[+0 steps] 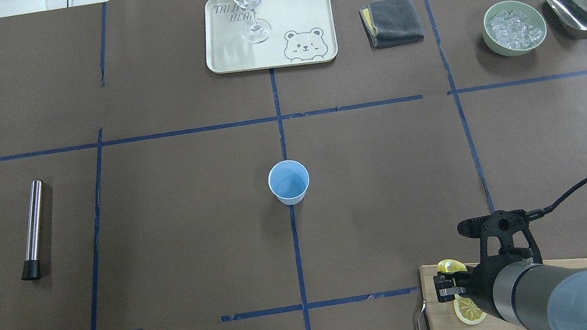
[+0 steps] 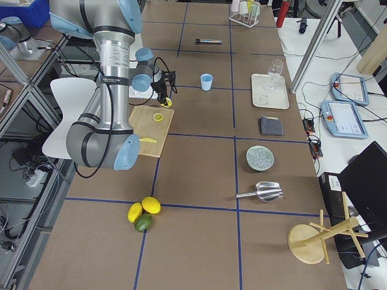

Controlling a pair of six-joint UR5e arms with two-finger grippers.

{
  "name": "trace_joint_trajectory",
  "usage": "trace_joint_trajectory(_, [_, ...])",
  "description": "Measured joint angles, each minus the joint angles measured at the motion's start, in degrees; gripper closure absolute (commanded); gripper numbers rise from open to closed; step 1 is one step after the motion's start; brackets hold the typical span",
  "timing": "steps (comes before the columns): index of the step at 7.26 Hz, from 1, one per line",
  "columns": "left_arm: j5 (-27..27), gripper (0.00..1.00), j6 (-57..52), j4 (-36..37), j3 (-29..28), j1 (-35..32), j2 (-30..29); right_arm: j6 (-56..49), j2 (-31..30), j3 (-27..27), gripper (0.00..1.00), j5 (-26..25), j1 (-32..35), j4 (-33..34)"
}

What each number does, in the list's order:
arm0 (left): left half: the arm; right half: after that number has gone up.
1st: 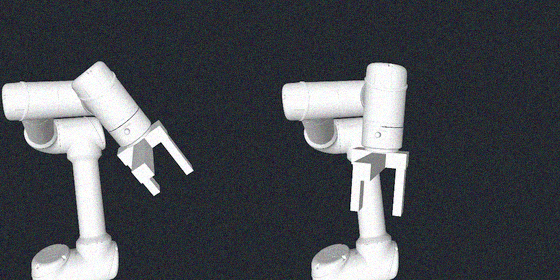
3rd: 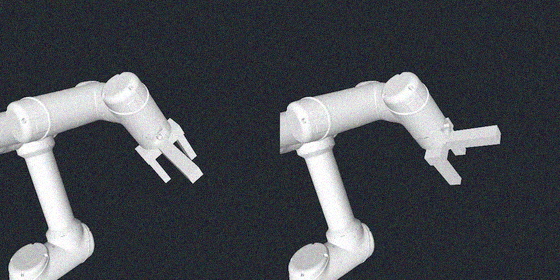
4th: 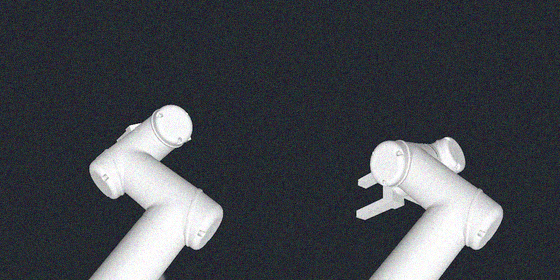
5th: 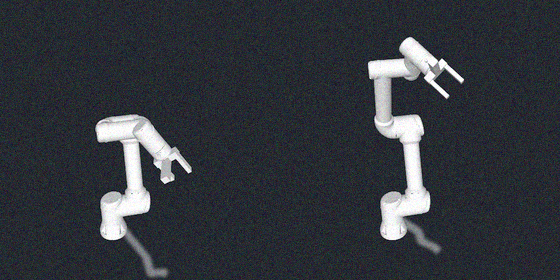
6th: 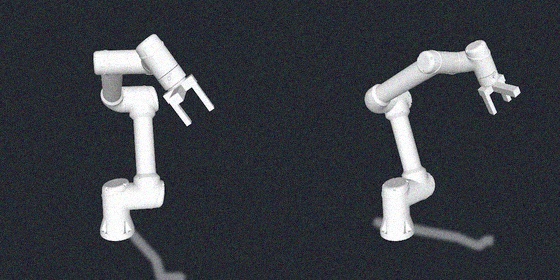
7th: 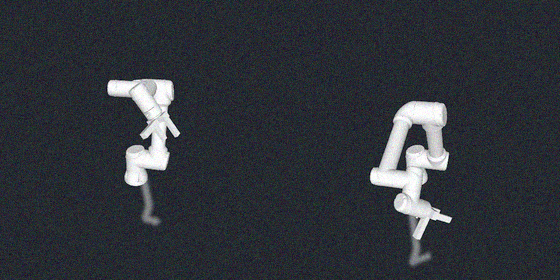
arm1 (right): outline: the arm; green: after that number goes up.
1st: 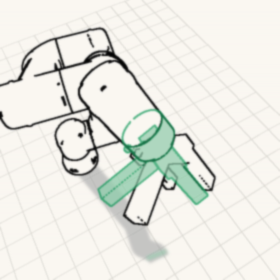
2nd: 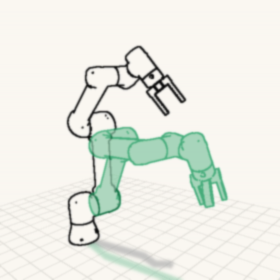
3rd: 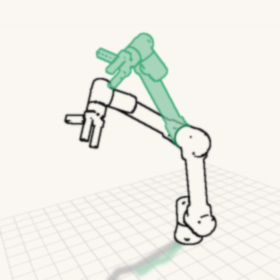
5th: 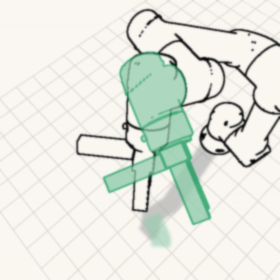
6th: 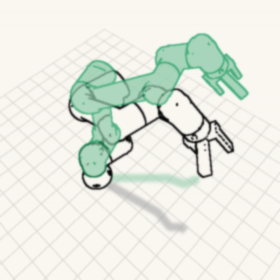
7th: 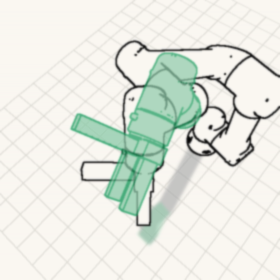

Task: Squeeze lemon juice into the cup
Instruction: 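Carry the lemon slice with the right gripper over the blue paper cup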

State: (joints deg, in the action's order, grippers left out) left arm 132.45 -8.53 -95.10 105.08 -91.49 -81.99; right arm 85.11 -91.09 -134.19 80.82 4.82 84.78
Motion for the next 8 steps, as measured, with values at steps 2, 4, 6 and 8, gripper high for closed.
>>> trace_joint_trajectory(2, [0.0, 0.0, 0.0, -0.05, -0.19, 0.0, 0.05, -0.15, 9.86, 0.48, 1.0, 3.03, 3.26, 9.86])
trace_joint_trajectory(4, [0.0, 0.0, 0.0, -0.07, -0.32, 0.0, 0.09, -2.02, 22.8, 3.78, 1.0, 6.1, 8.0, 19.89])
trace_joint_trajectory(6, [0.0, 0.0, 0.0, -0.01, -0.41, 0.0, 0.29, -4.85, 33.93, 11.36, 1.0, 9.81, 13.87, 23.27])
trace_joint_trajectory(8, [0.0, 0.0, 0.0, -0.02, -0.61, 0.0, 0.39, -6.62, 43.52, 22.33, 1.0, 10.89, 17.78, 23.19])
